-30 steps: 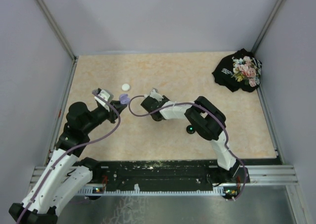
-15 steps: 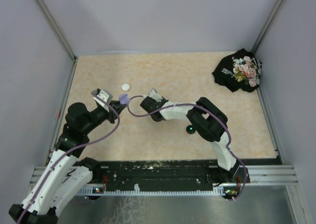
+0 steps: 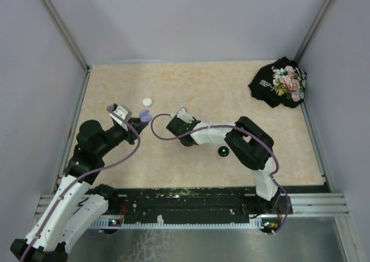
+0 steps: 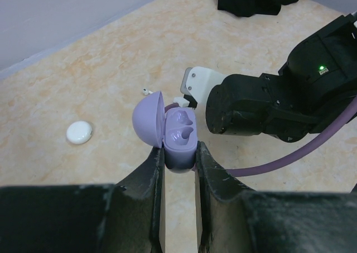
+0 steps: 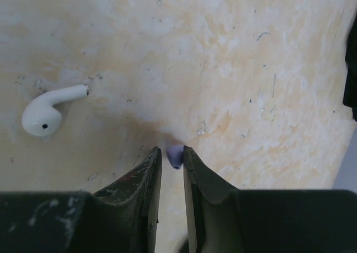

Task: Insert the wireless bluetooth earbuds into the charging case
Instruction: Pick up the earbud from the center of the board.

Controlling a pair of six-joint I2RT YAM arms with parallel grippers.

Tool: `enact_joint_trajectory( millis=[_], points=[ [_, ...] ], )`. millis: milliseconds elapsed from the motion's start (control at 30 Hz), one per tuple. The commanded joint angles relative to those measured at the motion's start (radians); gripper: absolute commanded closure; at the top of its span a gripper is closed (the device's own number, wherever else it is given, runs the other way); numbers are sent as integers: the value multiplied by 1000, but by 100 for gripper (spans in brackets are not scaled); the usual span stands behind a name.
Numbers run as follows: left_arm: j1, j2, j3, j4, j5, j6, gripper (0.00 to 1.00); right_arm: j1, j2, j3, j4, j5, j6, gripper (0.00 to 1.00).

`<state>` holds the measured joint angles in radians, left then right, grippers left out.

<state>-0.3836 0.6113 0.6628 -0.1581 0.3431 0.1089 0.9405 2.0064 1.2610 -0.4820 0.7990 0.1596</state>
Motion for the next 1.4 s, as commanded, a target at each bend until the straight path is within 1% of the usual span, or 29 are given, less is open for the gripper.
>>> enact_joint_trajectory(
  millis=[0,267,367,500,567,633,767,967,1233,1367],
  points=[
    [7,-9,-8,11,2,-7,99,16,-47,-32,-8,-183,61,76],
    [8,-8,-8,11,4,-6,99,15,-113,-43,-27,-326,57,76],
    [9,-8,-8,10,5,-8,99,14,-159,-42,-37,-380,22,75],
    [9,-9,-7,8,8,-9,99,-36,-212,-38,-55,-505,-41,74],
    [8,-10,-8,7,8,-9,99,-69,-240,-52,-49,-569,-83,72],
    [8,-10,-8,5,10,-8,99,-93,-262,-67,-46,-602,-120,71],
    [8,-10,-8,7,10,-8,99,-132,-287,-93,-38,-688,-174,65],
    [9,-6,-8,8,11,-9,99,-138,-255,-98,-30,-721,-172,65],
    [8,-4,-9,9,10,-7,99,-138,-244,-122,17,-686,-47,68],
    [8,-4,-8,8,10,-6,99,-138,-241,-146,43,-681,1,71]
  ],
)
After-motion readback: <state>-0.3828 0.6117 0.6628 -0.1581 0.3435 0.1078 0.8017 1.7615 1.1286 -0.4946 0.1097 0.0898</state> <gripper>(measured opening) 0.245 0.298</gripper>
